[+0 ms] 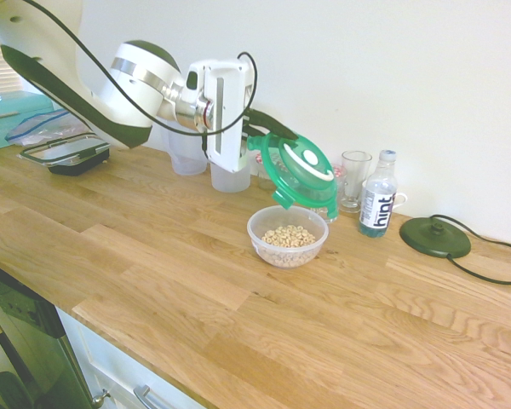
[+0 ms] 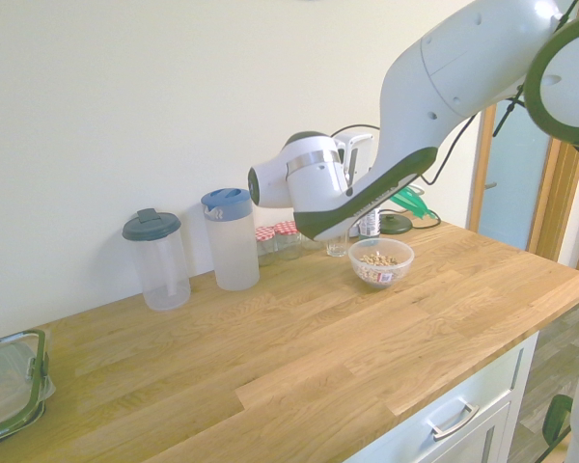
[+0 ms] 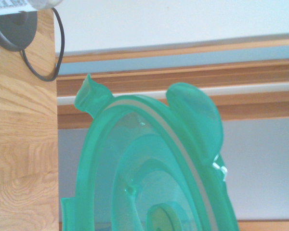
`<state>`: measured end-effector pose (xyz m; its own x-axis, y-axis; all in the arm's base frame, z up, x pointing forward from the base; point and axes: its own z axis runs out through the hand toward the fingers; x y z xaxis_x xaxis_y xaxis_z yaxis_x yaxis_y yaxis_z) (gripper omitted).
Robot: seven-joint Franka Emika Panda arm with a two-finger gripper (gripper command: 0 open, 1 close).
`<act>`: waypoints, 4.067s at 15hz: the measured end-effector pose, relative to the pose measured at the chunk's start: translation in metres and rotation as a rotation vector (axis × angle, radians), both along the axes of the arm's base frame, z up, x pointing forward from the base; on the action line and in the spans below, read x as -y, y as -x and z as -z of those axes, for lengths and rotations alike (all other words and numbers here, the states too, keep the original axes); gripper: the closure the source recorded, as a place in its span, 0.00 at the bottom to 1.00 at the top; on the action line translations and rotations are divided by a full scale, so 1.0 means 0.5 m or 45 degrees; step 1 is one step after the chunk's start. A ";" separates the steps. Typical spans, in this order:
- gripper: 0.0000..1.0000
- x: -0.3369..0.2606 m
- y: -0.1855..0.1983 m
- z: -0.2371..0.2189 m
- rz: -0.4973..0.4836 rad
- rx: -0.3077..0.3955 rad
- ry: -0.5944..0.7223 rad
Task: Cover the lid of food container
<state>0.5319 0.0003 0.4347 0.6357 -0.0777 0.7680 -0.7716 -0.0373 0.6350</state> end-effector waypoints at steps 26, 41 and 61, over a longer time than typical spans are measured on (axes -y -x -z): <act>1.00 -0.071 -0.003 0.206 -0.068 -0.044 0.128; 0.00 -0.085 -0.037 0.210 -0.062 -0.025 0.118; 0.00 -0.157 -0.112 0.156 0.051 -0.017 -0.423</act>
<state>0.5877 0.0789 0.3565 0.6368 -0.3475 0.6883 -0.7685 -0.2137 0.6031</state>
